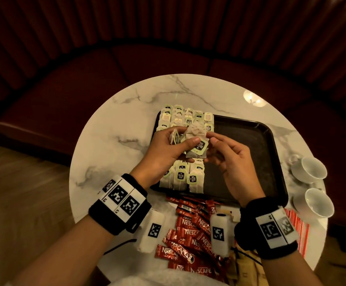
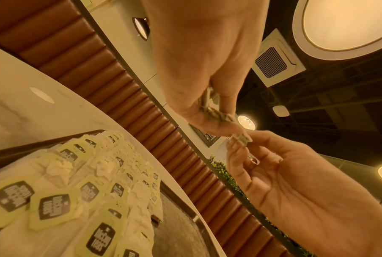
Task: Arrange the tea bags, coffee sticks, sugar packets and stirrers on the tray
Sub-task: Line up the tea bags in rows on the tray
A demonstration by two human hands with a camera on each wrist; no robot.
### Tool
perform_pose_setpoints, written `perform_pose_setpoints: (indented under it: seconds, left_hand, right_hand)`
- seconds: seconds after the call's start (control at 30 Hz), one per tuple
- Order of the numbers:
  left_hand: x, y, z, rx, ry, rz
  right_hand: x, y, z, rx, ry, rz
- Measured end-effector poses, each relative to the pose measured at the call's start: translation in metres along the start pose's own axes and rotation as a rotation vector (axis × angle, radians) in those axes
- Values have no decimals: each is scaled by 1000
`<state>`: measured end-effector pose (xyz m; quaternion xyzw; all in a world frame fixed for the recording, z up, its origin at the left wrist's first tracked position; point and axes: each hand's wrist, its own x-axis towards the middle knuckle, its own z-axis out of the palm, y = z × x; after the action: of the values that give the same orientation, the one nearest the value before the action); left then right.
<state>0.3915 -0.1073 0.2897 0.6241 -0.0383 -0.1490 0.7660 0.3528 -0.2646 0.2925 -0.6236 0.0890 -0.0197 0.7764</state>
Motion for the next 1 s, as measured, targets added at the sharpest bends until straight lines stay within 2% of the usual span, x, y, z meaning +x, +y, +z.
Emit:
perform_pose_setpoints:
  seconds: [0.17,0.27,0.43,0.73,1.0]
  left_hand:
    - [0,3,0,65,-56,-3]
    - [-1,0,2,68,-23,-5]
    - [-1,-3,4,-30,61,-12]
    - [2,-3,3,-236,116,18]
    - [4,-7,3,-110,144,47]
  right_hand:
    - [0,2,-1,-49,20,-24]
    - [0,3,-1,-71,25,-31]
    - [-1,4,0,-92,39,-74]
    - [-2,6,1,-10,124,-72]
    - [-3,2,3,61,90,-25]
